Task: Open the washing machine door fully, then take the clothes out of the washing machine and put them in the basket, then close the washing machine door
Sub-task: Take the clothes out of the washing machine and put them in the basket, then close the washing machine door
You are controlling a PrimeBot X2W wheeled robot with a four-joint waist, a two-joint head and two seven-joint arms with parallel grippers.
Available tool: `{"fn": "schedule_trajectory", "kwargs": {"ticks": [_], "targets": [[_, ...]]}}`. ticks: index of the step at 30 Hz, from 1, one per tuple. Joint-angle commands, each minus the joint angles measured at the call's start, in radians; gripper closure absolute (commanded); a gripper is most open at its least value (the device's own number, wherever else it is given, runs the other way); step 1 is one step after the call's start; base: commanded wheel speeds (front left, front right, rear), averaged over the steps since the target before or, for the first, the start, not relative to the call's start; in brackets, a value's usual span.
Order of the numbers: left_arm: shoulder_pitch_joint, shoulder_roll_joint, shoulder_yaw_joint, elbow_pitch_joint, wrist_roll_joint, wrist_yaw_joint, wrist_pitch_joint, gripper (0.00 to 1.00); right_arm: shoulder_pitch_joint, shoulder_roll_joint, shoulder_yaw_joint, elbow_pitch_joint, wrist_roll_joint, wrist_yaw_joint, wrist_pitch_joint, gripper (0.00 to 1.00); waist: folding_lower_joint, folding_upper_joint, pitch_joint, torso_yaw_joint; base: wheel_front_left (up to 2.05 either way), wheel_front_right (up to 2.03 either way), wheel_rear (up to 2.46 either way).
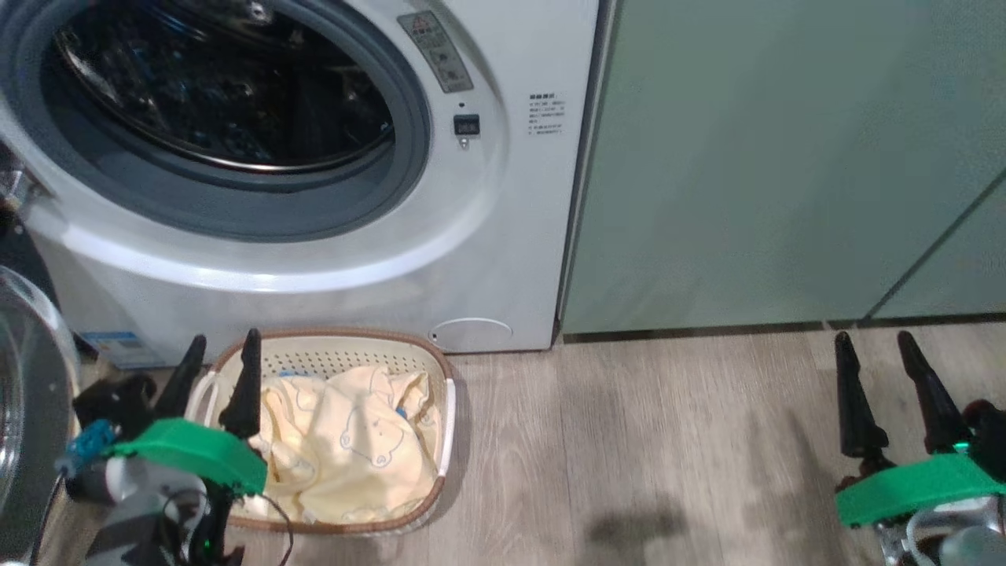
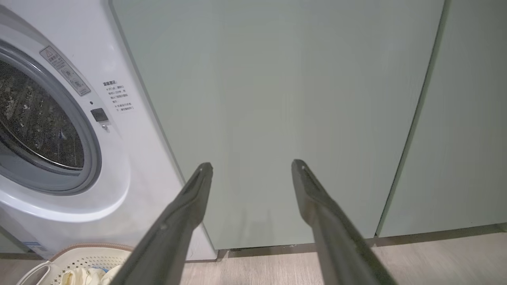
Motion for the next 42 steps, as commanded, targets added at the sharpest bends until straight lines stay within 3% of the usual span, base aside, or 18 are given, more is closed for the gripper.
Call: {"fn": "schedule_trajectory", "kwargs": {"ticks": [1, 14, 42], "targets": [[-0.017, 0.022, 0.041, -0.036, 0.009, -0.001, -0.009, 0.00, -0.013, -0.018, 0.016, -0.032, -0.008, 0.000, -0.007, 0.00, 0.0001, -0.0001, -0.013, 0.005, 0.00, 0.00, 0.00], [0.042, 0.016, 0.057, -0.058, 0.012, -0.001, -0.009, 0.00, 0.016, -0.020, 0.026, -0.031, -0.012, 0.000, -0.007, 0.00, 0.0001, -0.0001, -0.068, 0.015, 0.00, 0.00, 0.00], [0.055, 0.017, 0.058, -0.077, 0.026, -0.001, -0.009, 0.00, 0.021, -0.019, 0.032, -0.033, -0.008, 0.000, -0.007, 0.00, 0.0001, -0.0001, -0.064, 0.020, 0.00, 0.00, 0.00]]}}
